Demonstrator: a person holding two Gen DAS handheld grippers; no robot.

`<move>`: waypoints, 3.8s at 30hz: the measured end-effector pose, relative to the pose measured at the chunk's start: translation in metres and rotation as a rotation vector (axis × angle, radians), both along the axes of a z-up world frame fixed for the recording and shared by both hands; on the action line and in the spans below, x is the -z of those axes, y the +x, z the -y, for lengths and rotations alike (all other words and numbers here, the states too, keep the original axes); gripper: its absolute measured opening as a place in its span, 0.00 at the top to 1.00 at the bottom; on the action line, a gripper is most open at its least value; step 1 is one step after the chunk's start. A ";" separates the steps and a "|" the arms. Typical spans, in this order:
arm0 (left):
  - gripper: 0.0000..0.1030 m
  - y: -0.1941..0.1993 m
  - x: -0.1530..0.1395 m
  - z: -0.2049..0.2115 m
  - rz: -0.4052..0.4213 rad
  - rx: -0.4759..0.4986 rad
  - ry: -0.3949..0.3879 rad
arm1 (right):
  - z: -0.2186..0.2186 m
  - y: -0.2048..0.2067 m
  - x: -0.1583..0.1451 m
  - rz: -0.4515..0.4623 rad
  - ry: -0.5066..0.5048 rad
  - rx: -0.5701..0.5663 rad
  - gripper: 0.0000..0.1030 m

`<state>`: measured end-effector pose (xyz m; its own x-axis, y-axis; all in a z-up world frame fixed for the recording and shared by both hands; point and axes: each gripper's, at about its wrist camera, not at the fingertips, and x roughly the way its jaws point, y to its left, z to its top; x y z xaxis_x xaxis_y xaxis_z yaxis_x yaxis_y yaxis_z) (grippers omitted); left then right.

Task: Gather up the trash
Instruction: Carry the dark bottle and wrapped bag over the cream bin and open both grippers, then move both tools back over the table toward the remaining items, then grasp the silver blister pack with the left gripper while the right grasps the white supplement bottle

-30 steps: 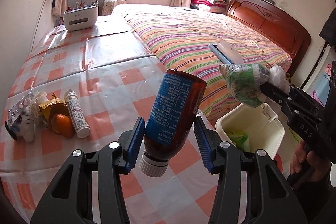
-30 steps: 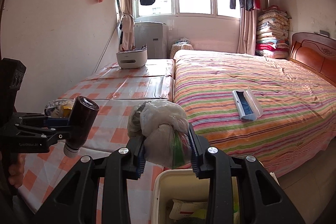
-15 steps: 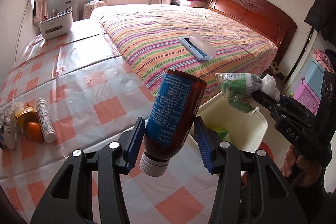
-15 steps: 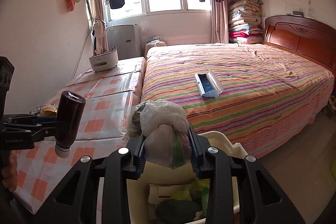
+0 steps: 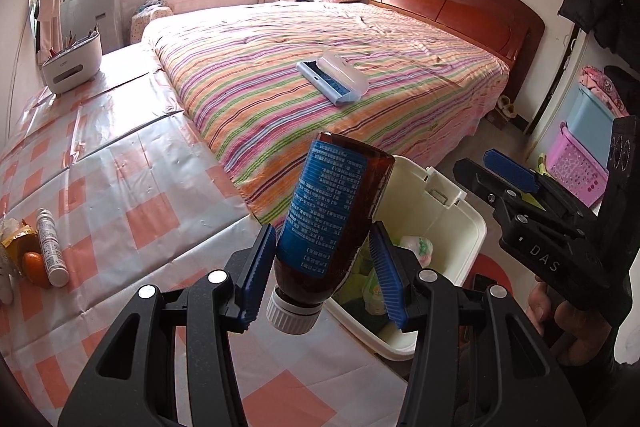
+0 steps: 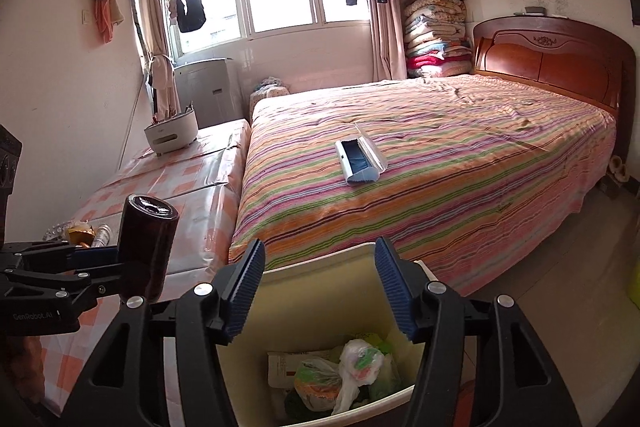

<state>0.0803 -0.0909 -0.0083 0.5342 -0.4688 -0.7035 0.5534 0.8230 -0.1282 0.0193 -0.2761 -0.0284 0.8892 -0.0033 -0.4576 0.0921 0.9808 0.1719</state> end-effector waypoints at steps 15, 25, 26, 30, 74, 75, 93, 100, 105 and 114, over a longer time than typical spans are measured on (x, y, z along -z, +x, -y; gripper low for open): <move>0.55 0.008 0.014 0.041 -0.033 0.065 0.021 | 0.030 -0.015 -0.005 0.054 0.085 0.115 0.45; 0.55 0.007 0.015 0.049 -0.023 0.077 0.039 | 0.029 -0.016 -0.004 0.057 0.097 0.122 0.44; 0.55 0.007 0.014 0.046 -0.018 0.069 0.039 | 0.029 -0.016 -0.004 0.056 0.100 0.121 0.44; 0.55 0.009 0.008 0.027 0.003 0.029 0.040 | 0.024 -0.013 -0.004 0.049 0.102 0.109 0.41; 0.13 0.161 0.007 -0.366 -0.143 -0.598 0.081 | -0.179 0.076 0.017 -0.145 0.036 -0.379 0.27; 0.13 0.166 0.009 -0.368 -0.152 -0.588 0.093 | -0.182 0.076 0.018 -0.145 0.032 -0.387 0.27; 0.56 0.179 0.046 -0.417 -0.379 -0.544 -0.016 | -0.272 0.162 0.001 -0.220 -0.035 -0.607 0.28; 0.54 0.153 0.056 -0.422 -0.465 -0.533 -0.074 | -0.339 0.209 0.027 -0.354 -0.134 -0.710 0.28; 0.27 0.129 0.058 -0.417 -0.466 -0.526 -0.037 | -0.361 0.221 0.043 -0.412 -0.218 -0.741 0.28; 0.28 0.113 0.066 -0.410 -0.458 -0.560 -0.008 | -0.376 0.226 0.062 -0.488 -0.279 -0.764 0.70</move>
